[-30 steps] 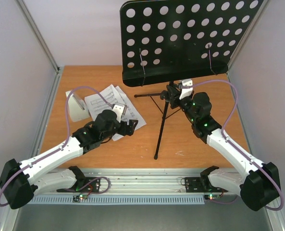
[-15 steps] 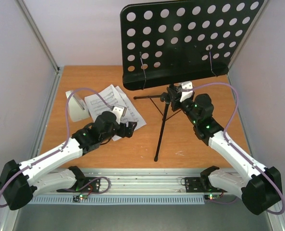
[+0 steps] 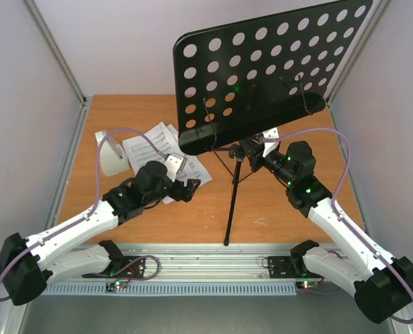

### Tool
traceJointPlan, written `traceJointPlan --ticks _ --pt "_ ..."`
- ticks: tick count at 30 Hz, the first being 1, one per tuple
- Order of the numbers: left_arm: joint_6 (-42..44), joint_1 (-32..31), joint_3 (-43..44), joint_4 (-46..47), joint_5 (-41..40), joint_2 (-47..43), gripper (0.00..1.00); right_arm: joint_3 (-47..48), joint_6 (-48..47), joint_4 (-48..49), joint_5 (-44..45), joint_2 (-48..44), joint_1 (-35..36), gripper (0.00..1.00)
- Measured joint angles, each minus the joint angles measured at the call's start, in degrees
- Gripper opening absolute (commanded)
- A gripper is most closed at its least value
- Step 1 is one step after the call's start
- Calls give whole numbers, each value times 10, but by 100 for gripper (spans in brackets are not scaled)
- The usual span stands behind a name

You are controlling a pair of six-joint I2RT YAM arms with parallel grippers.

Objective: Pack up the instrument practice props

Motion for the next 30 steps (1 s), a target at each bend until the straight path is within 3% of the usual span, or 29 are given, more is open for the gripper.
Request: traceJointPlan --ticks 7,9,15,19,23,30 --pt "28 0 0 2 30 -10 96 -3 -7 -10 -57 -3 1 4" --pt "37 0 0 8 38 -15 96 -3 -10 -12 -63 -3 1 10" --pt "66 0 -14 63 66 -15 95 -14 -6 -6 -61 -11 1 47" --pt "100 0 -15 120 89 8 93 -29 7 -4 -49 -21 1 59" --pt "129 0 -15 184 111 52 90 -48 15 -4 -31 -39 1 66" --pt "172 0 -11 276 151 144 78 -57 24 -20 -3 -82 1 69"
